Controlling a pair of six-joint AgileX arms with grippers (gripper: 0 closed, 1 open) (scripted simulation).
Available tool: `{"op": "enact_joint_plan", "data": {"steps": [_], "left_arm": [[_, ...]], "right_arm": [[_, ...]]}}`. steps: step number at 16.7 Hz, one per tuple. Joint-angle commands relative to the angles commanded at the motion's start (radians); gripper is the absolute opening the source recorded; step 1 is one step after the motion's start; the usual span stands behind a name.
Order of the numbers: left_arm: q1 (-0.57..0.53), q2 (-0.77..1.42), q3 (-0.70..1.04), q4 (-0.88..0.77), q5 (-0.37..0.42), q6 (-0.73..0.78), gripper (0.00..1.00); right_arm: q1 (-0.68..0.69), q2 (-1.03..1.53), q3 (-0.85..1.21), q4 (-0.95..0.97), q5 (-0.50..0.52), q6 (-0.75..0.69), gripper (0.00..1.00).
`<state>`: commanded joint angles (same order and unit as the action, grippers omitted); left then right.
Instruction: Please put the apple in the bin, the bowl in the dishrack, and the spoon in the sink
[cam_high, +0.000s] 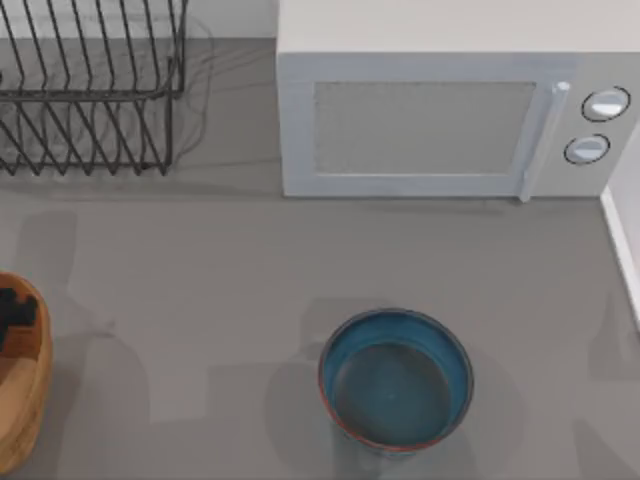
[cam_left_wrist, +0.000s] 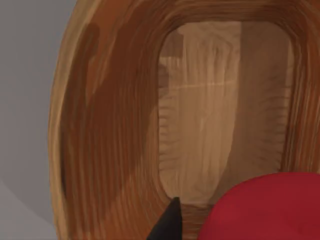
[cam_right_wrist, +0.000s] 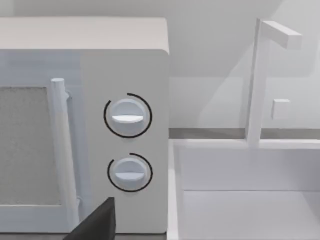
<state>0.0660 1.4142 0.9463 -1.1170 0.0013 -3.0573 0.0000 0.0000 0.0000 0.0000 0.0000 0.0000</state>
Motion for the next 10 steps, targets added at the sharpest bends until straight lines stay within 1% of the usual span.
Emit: {"op": "enact_joint_plan", "data": {"steps": [7, 8, 10], "left_arm": [[0.000, 0.000, 0.000, 0.000, 0.000, 0.000, 0.98], [0.000, 0.000, 0.000, 0.000, 0.000, 0.000, 1.00], [0.000, 0.000, 0.000, 0.000, 0.000, 0.000, 1.00]], "right_arm": [[0.000, 0.000, 0.000, 0.000, 0.000, 0.000, 1.00], [0.000, 0.000, 0.000, 0.000, 0.000, 0.000, 1.00], [0.000, 0.000, 0.000, 0.000, 0.000, 0.000, 1.00]]}}
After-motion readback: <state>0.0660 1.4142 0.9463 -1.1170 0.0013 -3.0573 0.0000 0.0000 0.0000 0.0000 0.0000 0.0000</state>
